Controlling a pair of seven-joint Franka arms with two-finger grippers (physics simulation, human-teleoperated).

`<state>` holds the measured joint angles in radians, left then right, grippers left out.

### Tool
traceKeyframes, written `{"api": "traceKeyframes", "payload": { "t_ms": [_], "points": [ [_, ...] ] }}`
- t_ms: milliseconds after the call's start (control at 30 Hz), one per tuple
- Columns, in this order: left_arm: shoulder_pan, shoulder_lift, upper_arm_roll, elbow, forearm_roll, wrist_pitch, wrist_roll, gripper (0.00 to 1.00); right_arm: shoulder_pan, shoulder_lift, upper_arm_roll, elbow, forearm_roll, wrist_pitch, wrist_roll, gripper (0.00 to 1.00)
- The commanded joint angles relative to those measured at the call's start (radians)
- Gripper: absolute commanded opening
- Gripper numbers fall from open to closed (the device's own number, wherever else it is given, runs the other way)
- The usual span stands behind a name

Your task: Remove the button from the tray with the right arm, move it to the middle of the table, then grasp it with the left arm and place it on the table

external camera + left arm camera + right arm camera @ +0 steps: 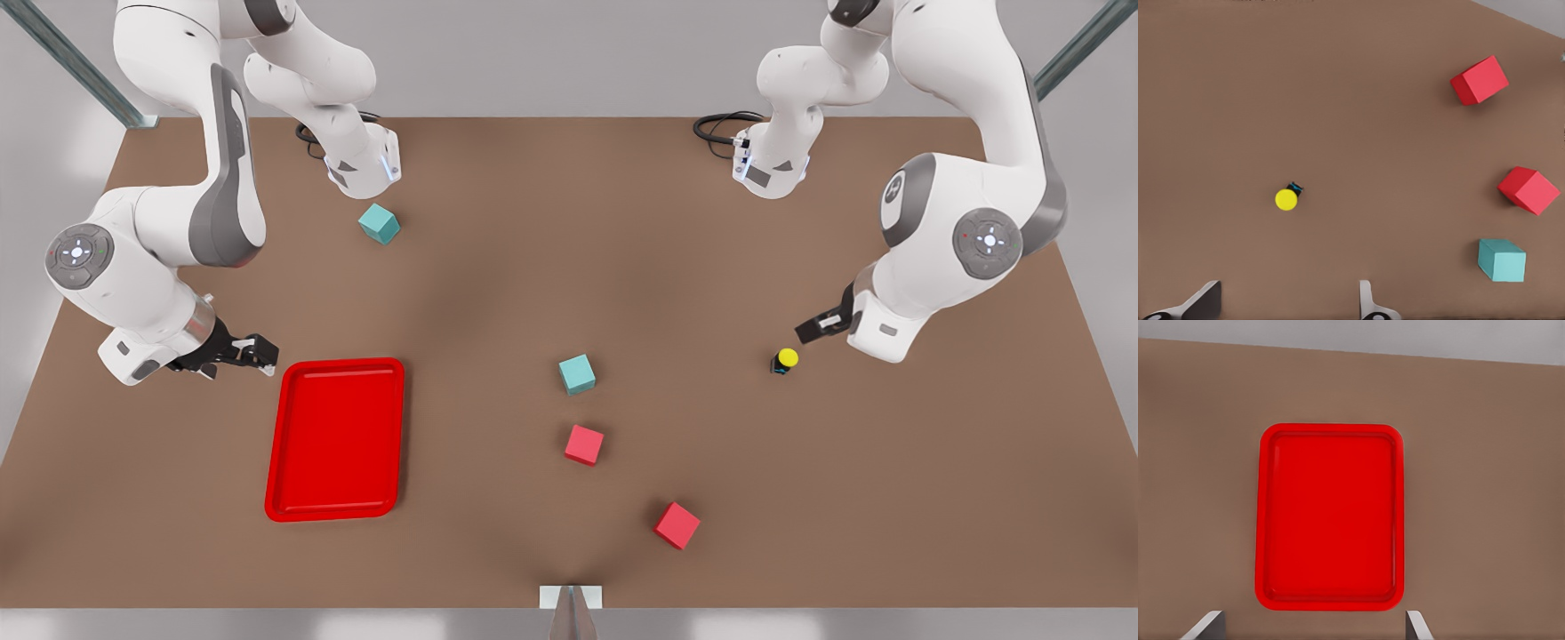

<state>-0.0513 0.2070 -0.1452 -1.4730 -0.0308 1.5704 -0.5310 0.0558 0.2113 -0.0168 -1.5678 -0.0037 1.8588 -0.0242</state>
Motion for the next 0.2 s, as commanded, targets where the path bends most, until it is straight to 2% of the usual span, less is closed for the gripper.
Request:
{"api": "traceKeyframes", "payload": {
  "t_ms": [0, 167],
  "points": [
    [0.001, -0.001, -0.001, 0.0, 0.003, 0.0, 0.56, 1.0, 0.001, 0.002, 0.0, 0.006, -0.001, 0.0, -0.002, 1.0],
    [-0.001, 0.005, -0.002, 0.0, -0.001, 0.0, 0.545, 1.0, 0.001, 0.003, 0.0, 0.006, -0.001, 0.0, -0.002, 1.0]
  ]
}}
